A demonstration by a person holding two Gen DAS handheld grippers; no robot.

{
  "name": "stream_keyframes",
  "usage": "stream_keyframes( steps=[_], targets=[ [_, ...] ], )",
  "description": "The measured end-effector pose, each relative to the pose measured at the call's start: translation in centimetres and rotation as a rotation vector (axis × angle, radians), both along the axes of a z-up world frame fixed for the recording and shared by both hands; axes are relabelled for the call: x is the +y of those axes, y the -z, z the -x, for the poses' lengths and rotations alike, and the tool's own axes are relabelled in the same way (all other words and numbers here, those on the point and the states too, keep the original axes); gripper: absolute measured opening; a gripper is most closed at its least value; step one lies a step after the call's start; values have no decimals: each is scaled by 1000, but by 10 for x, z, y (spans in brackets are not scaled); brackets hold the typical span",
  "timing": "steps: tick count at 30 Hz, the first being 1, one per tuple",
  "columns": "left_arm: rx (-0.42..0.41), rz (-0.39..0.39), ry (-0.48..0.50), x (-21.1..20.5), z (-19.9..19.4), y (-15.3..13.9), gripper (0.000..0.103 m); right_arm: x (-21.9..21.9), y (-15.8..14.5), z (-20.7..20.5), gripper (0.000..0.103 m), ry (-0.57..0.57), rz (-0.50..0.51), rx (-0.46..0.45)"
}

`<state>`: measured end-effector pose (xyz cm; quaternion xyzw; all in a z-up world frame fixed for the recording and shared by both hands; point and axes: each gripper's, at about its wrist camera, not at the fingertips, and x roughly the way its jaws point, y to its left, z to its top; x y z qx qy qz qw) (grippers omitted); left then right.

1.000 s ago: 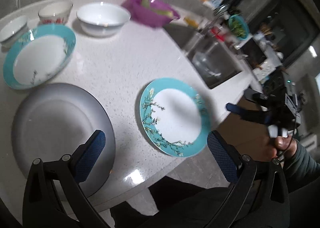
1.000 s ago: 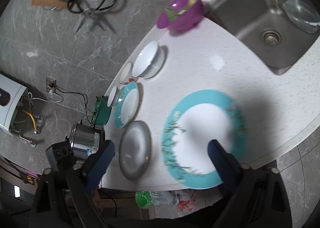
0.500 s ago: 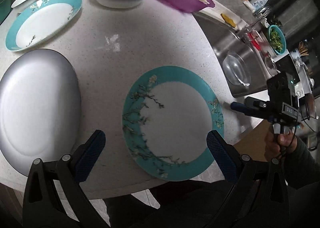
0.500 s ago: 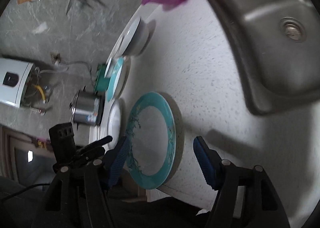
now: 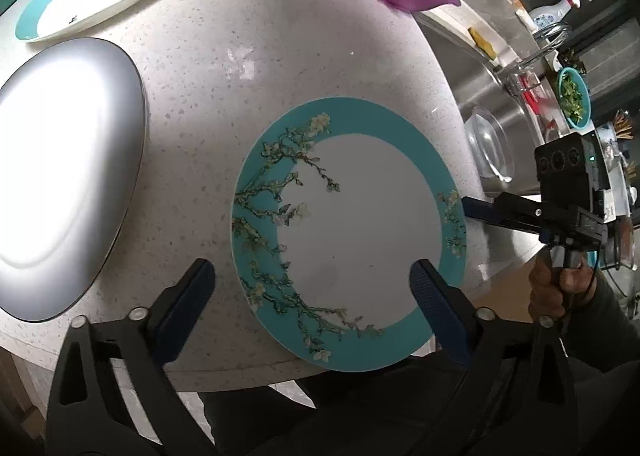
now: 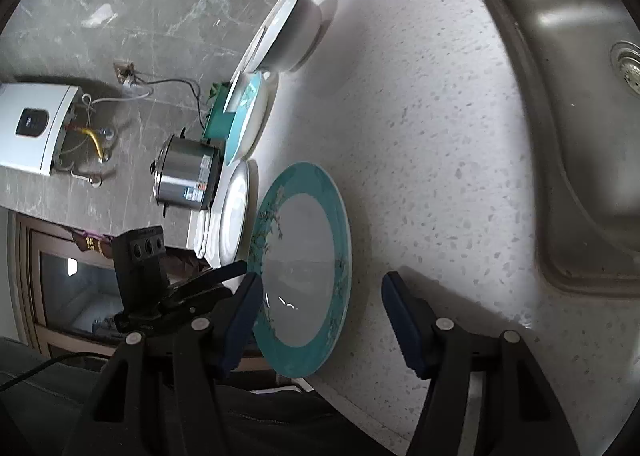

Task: Organize plates and bowls
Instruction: 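Close the left tool on the rim of the teal blossom plate, then lift the teal blossom plate and lower it onto the grey-rimmed plate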

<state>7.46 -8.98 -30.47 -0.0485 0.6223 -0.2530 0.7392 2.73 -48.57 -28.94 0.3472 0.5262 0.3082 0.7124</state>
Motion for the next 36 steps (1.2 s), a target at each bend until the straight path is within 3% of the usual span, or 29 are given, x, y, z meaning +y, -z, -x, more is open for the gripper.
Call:
stream_keyframes(
  steps=[2,10,12,14,17,18,26,29,32,33,36],
  targets=[
    [6,-3,2,-3,0,6,85,1,0,-1,65,-12,-10,3],
    [-13,-3,-23,1,1,6,84,12,0,-1,65,-66,25,13],
    [-15,11,-22,0,0,5,68,15,0,-3,65,-65,29,6],
    [-25,-6,-29,4,0,5,60,18,-1,-5,65,-72,30,6],
    [-34,-34,-42,12,-3,4,33,23,-1,-7,65,-88,36,13],
    [-35,-40,-48,13,-3,4,30,23,-1,-8,65,-92,38,16],
    [-24,-71,-21,7,-9,5,30,26,-4,-10,62,-84,74,42],
    [-11,-75,-14,7,-13,5,30,22,-2,-11,50,-68,96,58],
    [-2,-89,1,4,-16,5,30,14,4,-10,27,-38,110,95],
    [-1,-95,4,3,-17,5,30,12,6,-10,14,-28,117,108],
    [5,-113,10,2,-19,5,22,7,10,-9,9,-5,122,138]
  ],
)
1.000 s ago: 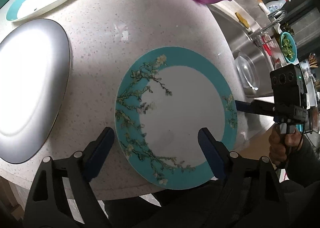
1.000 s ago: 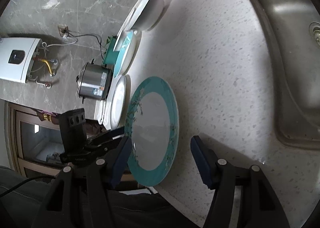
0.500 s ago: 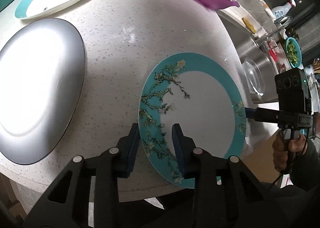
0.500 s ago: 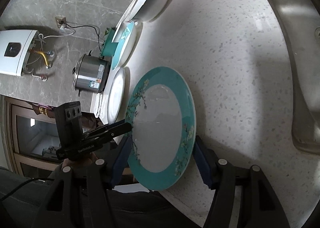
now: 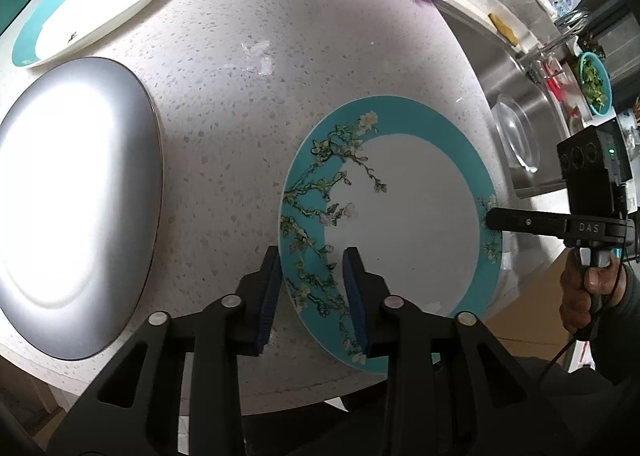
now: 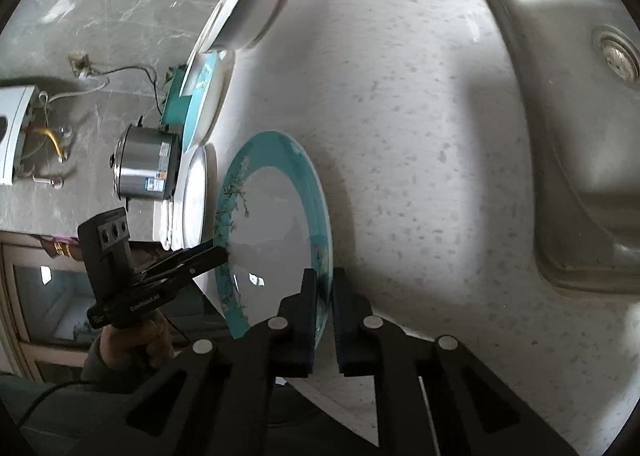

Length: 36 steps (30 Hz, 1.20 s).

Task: Organize plates and bowls
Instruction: 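Lift the teal blossom plate and lower it onto the grey-rimmed plate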

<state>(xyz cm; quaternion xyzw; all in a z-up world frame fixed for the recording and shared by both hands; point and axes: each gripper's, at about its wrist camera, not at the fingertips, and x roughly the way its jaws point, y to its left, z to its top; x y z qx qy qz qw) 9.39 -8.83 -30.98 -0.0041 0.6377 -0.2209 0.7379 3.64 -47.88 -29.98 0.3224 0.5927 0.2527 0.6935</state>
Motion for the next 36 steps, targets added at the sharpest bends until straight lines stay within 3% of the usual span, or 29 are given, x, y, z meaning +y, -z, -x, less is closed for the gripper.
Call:
stream_keyframes(
  steps=[4,23,36],
  targets=[
    [38,48,-31,6,-9,2,14,0,-4,2,10,5,46,-5],
    [71,101,-38,10,-6,1,12,-4,-18,1,10,40,66,3],
    [55,125,-50,22,-11,-26,11,2,-36,-8,11,41,84,2]
  ],
)
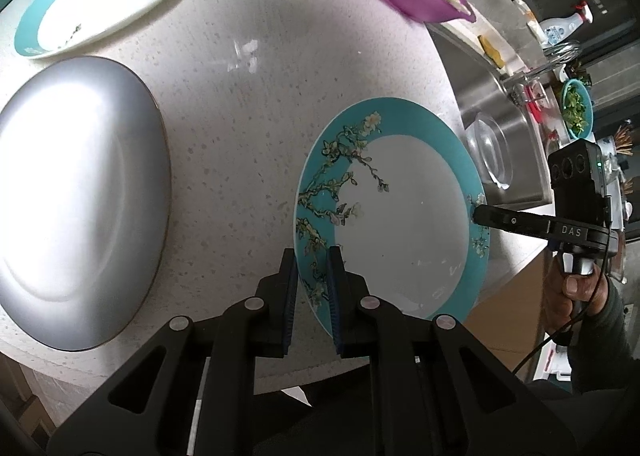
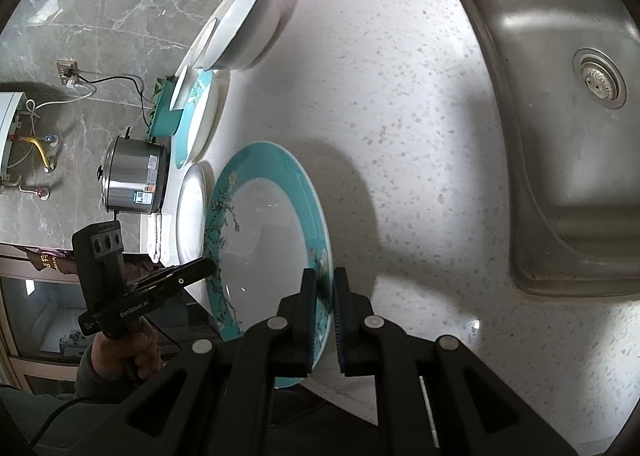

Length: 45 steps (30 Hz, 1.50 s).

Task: Organize plates and bowls
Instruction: 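Lift the teal blossom plate and lower it onto the grey-rimmed plate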

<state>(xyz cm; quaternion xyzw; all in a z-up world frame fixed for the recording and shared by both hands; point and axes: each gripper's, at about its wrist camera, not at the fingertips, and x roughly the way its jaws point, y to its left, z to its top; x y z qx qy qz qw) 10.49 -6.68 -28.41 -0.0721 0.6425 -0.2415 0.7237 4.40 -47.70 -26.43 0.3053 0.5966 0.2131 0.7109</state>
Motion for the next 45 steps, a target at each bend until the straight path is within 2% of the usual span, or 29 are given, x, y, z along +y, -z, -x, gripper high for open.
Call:
stream_keyframes(
  steps=[9,24,36,45],
  targets=[
    [-40,8,-37,33,-4,-35,12,23,-27,-12,11,-33,-3,-37],
    [-78,-9,-157,140,-6,-73,12,101,-53,-51,11,-160,-14,-81],
    [-62,-35,-248,215,-7,-65,12,168,-48,-83,11,-256,-28,-73],
    [-30,-66,-266,269,-19,-36,13,216,-30,-96,11,-297,-10,-40]
  ],
)
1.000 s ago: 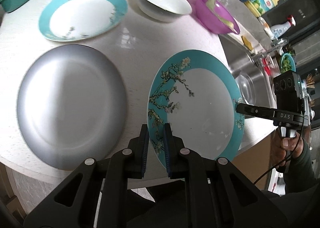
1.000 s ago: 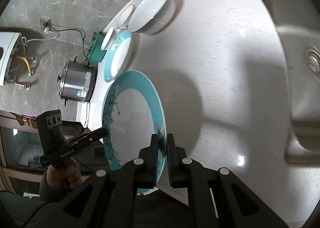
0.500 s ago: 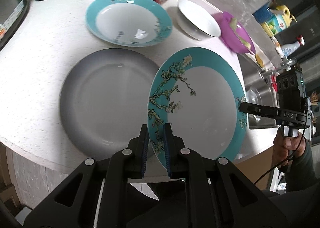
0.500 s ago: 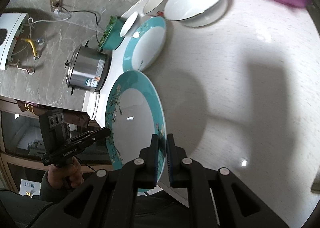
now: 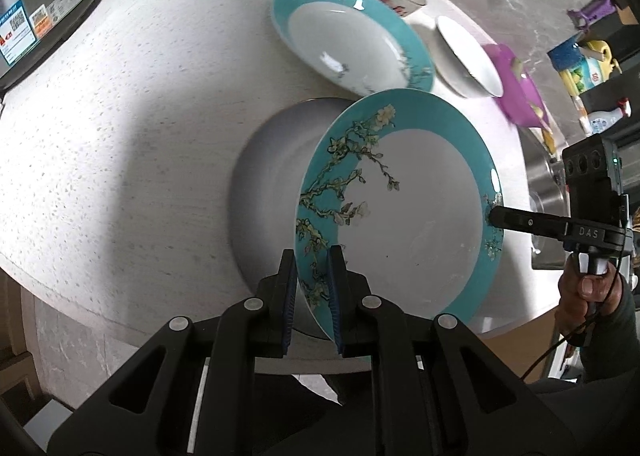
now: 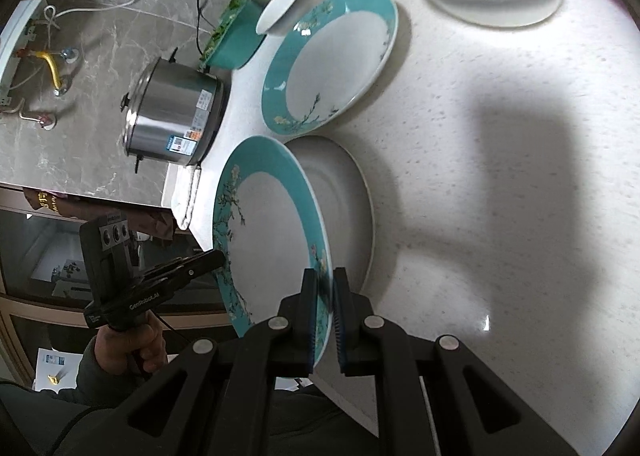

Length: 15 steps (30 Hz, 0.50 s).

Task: Organize plates and bowls
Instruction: 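Lift the teal blossom plate and lower it onto the grey-rimmed plate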

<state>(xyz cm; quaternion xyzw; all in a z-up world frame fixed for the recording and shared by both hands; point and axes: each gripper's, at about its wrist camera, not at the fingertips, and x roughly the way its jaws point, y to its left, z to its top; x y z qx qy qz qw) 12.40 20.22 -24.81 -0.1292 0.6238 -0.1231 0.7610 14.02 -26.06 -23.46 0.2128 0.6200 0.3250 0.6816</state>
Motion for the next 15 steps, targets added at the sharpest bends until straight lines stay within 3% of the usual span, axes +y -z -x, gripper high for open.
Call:
stream_keyframes(
  steps=[15],
  targets=[
    [16,-25,49,15,-31,37,14,29,21,-7,11,31,59,33]
  ],
)
